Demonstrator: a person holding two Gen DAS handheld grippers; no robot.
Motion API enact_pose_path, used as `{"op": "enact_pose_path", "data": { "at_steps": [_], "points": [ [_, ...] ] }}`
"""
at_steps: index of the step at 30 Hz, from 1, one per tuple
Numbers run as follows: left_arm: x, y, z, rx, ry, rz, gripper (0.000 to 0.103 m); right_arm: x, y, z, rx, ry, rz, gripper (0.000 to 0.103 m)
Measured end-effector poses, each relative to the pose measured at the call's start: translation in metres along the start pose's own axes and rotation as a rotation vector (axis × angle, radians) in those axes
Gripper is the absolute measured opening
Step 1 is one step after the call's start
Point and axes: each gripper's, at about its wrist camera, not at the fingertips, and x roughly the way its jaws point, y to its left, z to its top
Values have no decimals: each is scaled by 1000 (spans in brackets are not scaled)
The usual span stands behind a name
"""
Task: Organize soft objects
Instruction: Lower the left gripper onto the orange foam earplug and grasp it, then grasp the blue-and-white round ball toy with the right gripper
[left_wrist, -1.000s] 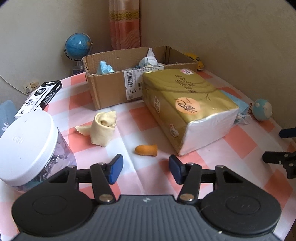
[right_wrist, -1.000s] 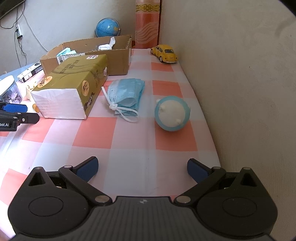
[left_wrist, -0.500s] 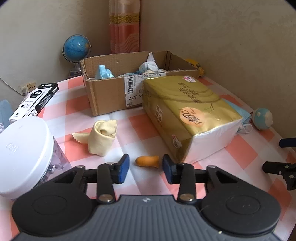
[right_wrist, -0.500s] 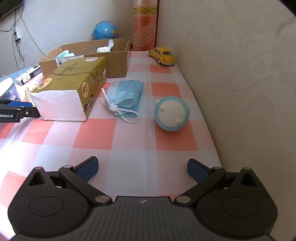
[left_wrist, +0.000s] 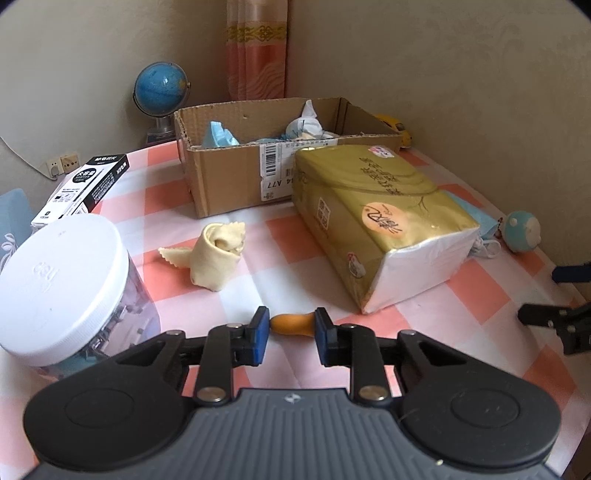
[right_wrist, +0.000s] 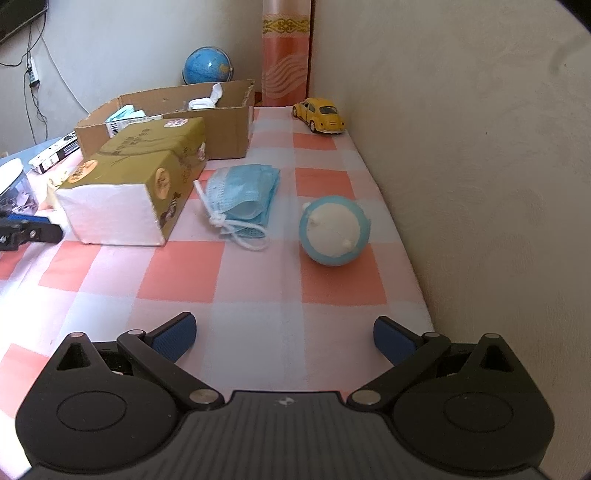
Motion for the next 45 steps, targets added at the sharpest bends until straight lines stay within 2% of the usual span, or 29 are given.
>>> {"op": "enact_pose_path", "data": {
  "at_steps": [9,24,32,35,39,44,45],
  "points": [
    [0,-6,-2,4,-4,20,25,16,-8,13,2,-21,5,103],
    [-1,-7,-2,-16,-5,24,26,19,-4,9,5,-89,6,103],
    [0,-6,-2,-21,-3,23,26,25,-9,18,16,-62,-33,103],
    [-1,-7,-2,-23,-1,23,27,24,-11,23,16,-71,-47,98],
    [-1,-7,-2,-21,-1,23,29,20,-14,29,17,-98,-53,86],
    [-2,-10,-3,-18,-1,25,40,18,-16,36,20,-118,-57,72],
    [-2,-11,-3,-16,-1,27,41,18,-16,37,17,-118,-64,66]
  ]
}}
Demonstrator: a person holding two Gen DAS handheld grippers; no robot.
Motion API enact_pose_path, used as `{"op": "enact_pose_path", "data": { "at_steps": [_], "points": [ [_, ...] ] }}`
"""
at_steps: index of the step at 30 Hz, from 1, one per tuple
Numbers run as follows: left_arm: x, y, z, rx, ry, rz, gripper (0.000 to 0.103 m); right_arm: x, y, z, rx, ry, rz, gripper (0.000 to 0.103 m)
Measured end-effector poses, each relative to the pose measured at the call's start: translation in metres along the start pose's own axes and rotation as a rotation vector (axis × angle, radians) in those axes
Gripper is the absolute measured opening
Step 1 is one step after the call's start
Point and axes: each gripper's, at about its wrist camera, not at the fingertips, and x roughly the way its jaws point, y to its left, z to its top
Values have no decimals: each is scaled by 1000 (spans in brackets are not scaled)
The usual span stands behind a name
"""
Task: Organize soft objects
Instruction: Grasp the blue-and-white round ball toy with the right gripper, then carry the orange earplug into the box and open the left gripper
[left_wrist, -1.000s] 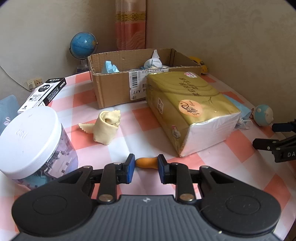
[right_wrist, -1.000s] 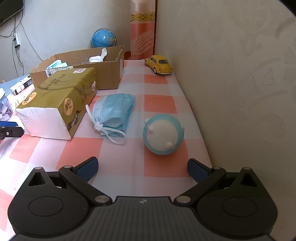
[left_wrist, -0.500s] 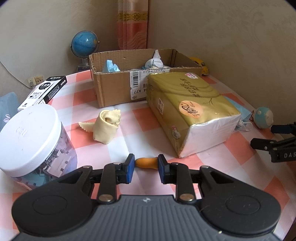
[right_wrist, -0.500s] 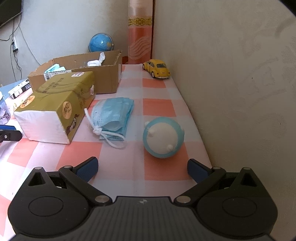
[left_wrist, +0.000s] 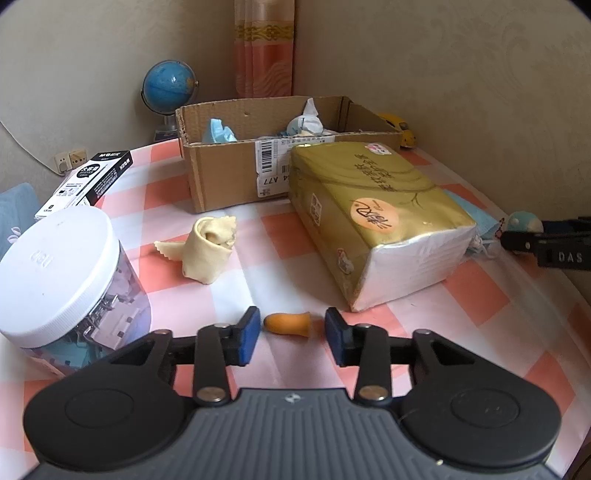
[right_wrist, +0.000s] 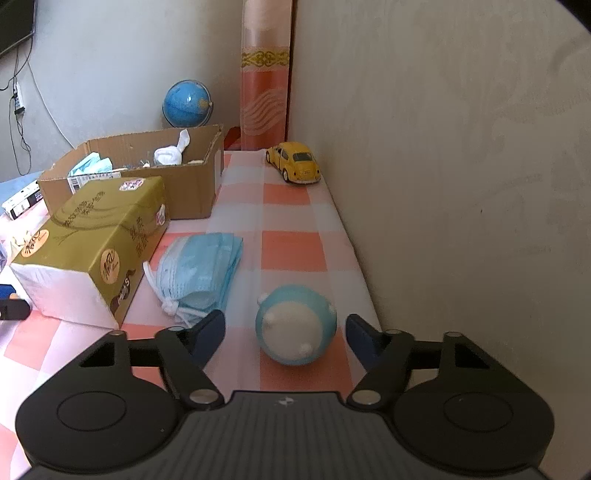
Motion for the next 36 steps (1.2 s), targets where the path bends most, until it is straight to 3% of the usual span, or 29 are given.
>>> {"op": "enact_pose_path", "data": {
  "at_steps": [4,9,12,23,30,36],
  "points": [
    [-1,-1,0,-5,-1,9,42,1,0,3,-7,7,-15,52],
    [-1,0,0,-11,1,14,39,-1,0,3,-1,5,-19,51],
    [-1,-2,-1,12,10,11,25,-3,0,3,-1,5,-18,51],
    [-24,3,14,113,53,-35,24,-33,2,17,-12,-33,3,51],
    [-49,11,46,154,3,-51,24,-59,9,30,-32,-95,32,50],
    [-40,17,98,155,-50,-67,24,-66,15,36,-43,-110,59,51]
  ]
}}
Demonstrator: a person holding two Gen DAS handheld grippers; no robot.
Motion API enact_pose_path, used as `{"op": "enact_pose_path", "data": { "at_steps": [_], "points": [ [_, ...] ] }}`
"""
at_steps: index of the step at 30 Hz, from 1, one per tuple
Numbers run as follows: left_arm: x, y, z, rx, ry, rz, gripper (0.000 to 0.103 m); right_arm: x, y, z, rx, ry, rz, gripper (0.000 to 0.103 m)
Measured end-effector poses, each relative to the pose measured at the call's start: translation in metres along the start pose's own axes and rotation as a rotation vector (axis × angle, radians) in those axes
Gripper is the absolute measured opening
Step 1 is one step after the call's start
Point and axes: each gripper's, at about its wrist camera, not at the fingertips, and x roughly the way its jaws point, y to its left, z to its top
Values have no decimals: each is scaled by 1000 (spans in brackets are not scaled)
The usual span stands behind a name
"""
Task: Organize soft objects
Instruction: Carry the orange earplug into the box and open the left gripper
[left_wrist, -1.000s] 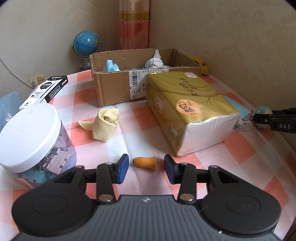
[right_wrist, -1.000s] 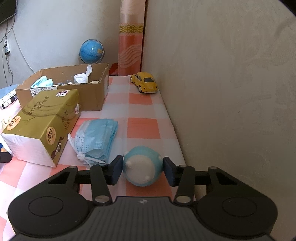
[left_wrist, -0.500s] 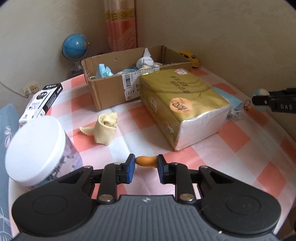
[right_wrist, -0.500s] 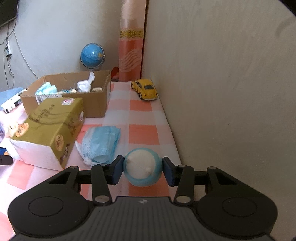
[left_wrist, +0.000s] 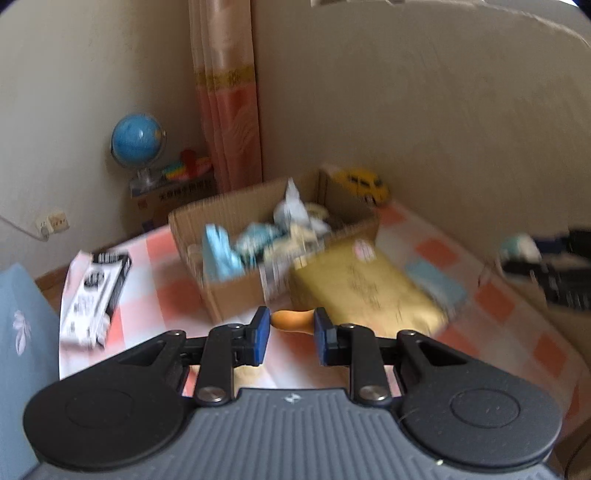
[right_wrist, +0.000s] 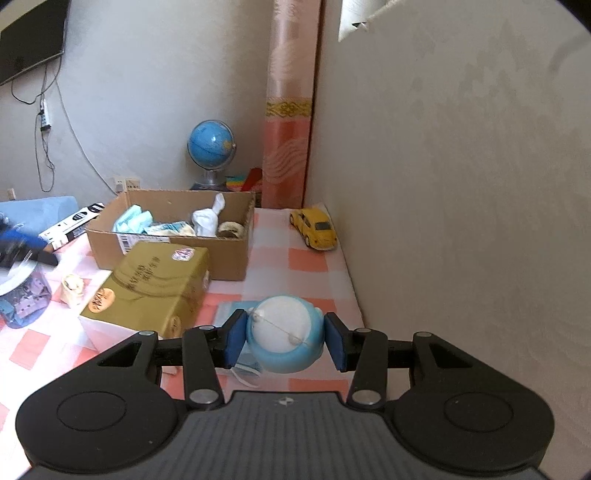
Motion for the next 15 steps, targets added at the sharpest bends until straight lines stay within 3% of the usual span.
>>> {"op": "enact_pose_path", "data": {
  "at_steps": [4,10,12,13,14,15],
  "points": [
    [22,9,30,-4,-22,6,24,0,3,2,-3,-4,7,51],
    [60,20,57,-34,5,-1,28,2,3,4,3,-7,10,51],
    [69,26,59,-66,21,13,45,3,3,6,5,-11,9,51],
    [71,29,58,-85,20,15,62,3,3,7,5,-11,11,51],
    [71,31,56,-98,16,19,72,3,4,8,5,-13,11,51],
    [68,32,54,-108,7,25,73,4,4,9,3,-16,11,51]
  ]
}}
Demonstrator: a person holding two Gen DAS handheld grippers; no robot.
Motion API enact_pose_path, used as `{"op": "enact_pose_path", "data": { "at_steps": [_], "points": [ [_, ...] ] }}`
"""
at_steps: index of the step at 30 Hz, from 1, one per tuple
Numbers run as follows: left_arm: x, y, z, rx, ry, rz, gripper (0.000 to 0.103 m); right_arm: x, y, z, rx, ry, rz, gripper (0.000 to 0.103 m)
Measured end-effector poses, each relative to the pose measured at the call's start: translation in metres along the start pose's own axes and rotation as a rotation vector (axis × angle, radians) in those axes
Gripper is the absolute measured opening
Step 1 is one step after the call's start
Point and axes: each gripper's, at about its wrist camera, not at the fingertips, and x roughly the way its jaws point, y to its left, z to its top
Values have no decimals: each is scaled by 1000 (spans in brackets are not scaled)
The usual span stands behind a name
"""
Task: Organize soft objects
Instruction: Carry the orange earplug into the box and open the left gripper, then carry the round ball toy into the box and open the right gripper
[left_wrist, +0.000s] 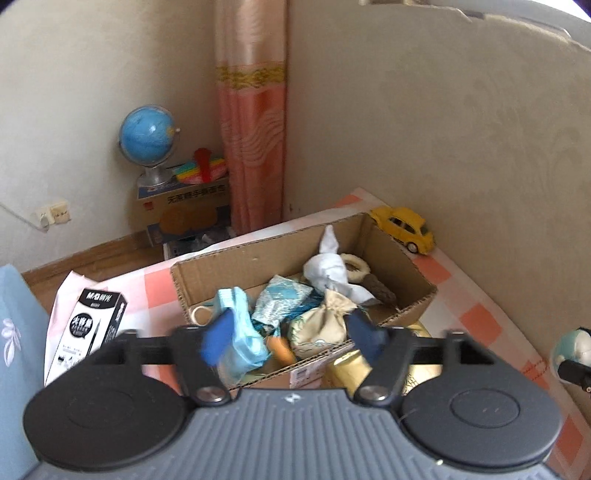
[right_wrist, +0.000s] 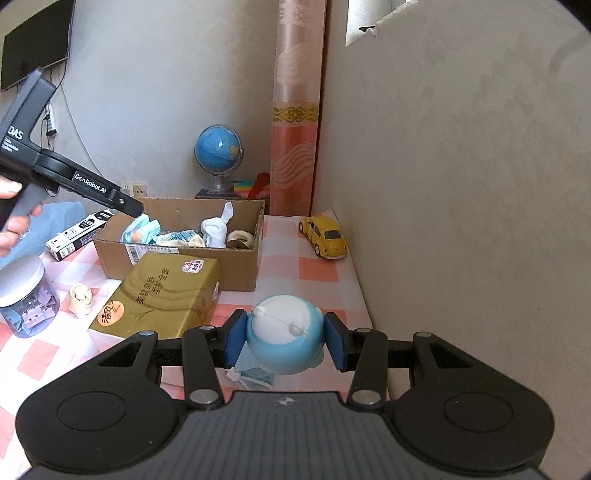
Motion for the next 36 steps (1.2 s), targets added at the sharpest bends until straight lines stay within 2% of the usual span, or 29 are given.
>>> {"op": "enact_pose_path", "data": {
  "at_steps": [1,5,8,12,17,21,23,25,27,29,30,36],
  "points": [
    [-6,0,-3,1,-12,0,75,0,0,1,-1,-1,1,51],
    [-35,1,-17,-14,-67,9,97,3,4,4,-4,0,15,51],
    [-62,-3,-32,-5,-117,38,102,7,8,9,-11,-2,26,51],
    [-91,-13,-58,-7,-163,83,103,13,14,19,-18,-4,49,50],
    [-107,-15,-86,-45,-164,82,103,19,16,28,-39,-2,59,52],
    [-110,-14,-103,-66,-136,45,103,22,12,11,-21,80,53,54],
    [-110,-14,-108,-61,-128,45,103,18,14,-5,-22,124,69,63],
    [-111,-14,-113,-57,-126,39,103,12,19,-20,-14,169,111,72],
    [-112,-15,-119,-53,-128,20,103,3,28,-37,-20,221,179,72],
    [-110,-16,-123,-48,-122,7,103,-5,37,-50,-39,236,229,74],
    [-108,-16,-124,-42,-119,2,103,-8,40,-53,-35,229,252,77],
    [-101,-17,-135,-42,-94,-5,103,-3,67,-52,-74,274,326,76]
  ]
}}
